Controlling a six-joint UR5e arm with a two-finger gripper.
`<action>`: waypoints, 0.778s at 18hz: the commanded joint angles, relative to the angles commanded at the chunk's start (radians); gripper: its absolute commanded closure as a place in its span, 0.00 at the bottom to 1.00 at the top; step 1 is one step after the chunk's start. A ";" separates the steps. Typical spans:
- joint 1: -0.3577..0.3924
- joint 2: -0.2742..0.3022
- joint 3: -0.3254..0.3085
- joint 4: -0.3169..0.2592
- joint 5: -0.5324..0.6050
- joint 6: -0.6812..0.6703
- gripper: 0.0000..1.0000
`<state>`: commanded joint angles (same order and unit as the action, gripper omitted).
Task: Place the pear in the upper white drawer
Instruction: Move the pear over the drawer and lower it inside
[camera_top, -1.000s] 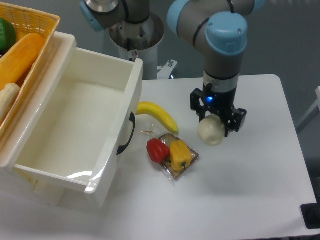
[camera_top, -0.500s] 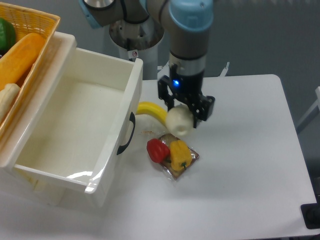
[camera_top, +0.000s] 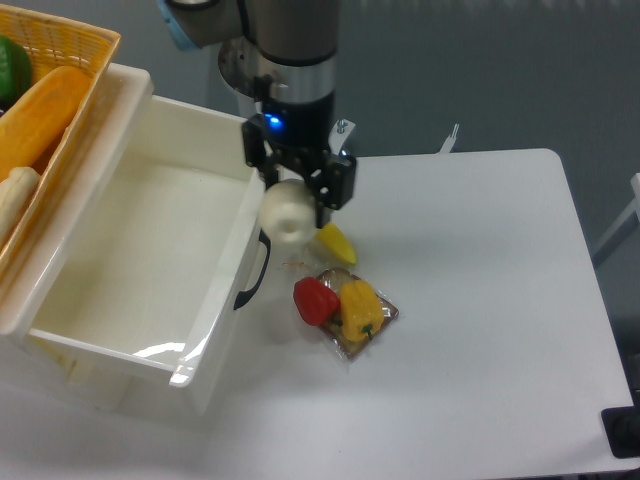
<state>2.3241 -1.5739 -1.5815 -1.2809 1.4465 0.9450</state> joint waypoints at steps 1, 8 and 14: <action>-0.011 0.000 -0.008 0.000 0.000 -0.008 1.00; -0.094 -0.006 -0.035 0.002 0.000 -0.043 1.00; -0.135 -0.029 -0.043 0.002 0.009 -0.064 1.00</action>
<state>2.1890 -1.6030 -1.6245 -1.2793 1.4557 0.8805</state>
